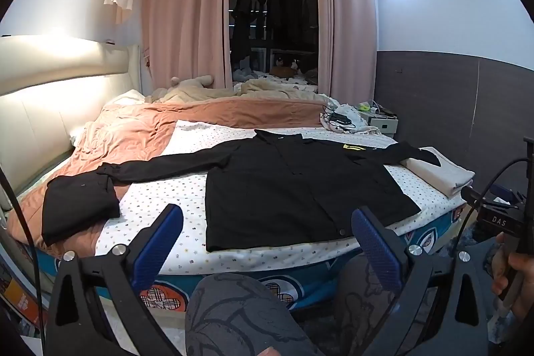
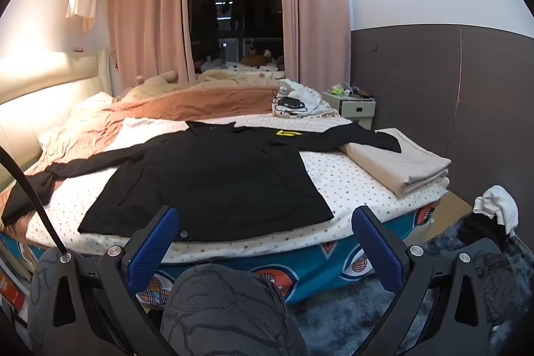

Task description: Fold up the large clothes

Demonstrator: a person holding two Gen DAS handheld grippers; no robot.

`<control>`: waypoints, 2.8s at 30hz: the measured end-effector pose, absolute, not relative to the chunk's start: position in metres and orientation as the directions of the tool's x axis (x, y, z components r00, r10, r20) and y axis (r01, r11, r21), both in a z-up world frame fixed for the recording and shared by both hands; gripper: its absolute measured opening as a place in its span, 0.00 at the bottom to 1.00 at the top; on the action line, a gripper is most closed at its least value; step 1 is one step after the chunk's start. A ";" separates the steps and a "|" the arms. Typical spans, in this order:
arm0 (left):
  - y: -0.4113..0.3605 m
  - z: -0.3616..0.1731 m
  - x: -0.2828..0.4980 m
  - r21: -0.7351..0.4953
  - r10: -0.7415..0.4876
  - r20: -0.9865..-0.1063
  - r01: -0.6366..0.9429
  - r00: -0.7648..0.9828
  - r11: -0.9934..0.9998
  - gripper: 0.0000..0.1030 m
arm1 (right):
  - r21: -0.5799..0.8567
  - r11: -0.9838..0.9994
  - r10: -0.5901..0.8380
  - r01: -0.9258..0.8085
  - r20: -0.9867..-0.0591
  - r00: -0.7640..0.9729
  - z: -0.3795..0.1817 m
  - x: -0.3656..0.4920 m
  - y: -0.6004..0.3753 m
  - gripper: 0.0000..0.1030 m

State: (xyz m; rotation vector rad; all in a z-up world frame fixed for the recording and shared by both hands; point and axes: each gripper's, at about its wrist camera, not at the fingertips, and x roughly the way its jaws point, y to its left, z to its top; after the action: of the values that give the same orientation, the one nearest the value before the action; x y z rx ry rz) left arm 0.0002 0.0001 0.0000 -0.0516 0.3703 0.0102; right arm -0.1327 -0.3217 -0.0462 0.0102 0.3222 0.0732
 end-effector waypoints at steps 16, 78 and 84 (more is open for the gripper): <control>-0.004 0.002 -0.002 -0.057 -0.002 -0.339 -0.018 0.941 0.998 1.00 | 0.022 0.997 0.073 -0.069 -0.276 0.958 -0.034 -0.141 -0.317 1.00; 0.004 0.010 -0.020 -0.083 -0.042 -0.315 0.016 0.948 0.996 1.00 | 0.056 0.997 0.071 -0.059 -0.245 0.967 -0.026 -0.172 -0.323 1.00; 0.001 0.012 -0.027 -0.082 -0.050 -0.312 0.025 0.949 0.996 1.00 | 0.061 0.996 0.072 -0.059 -0.239 0.968 -0.025 -0.177 -0.324 1.00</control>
State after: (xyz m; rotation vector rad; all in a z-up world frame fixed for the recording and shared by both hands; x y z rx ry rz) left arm -0.0273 0.0014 0.0119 -0.0771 0.3191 -0.0383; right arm -0.1772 -0.3238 -0.0247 0.0532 0.2433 0.0664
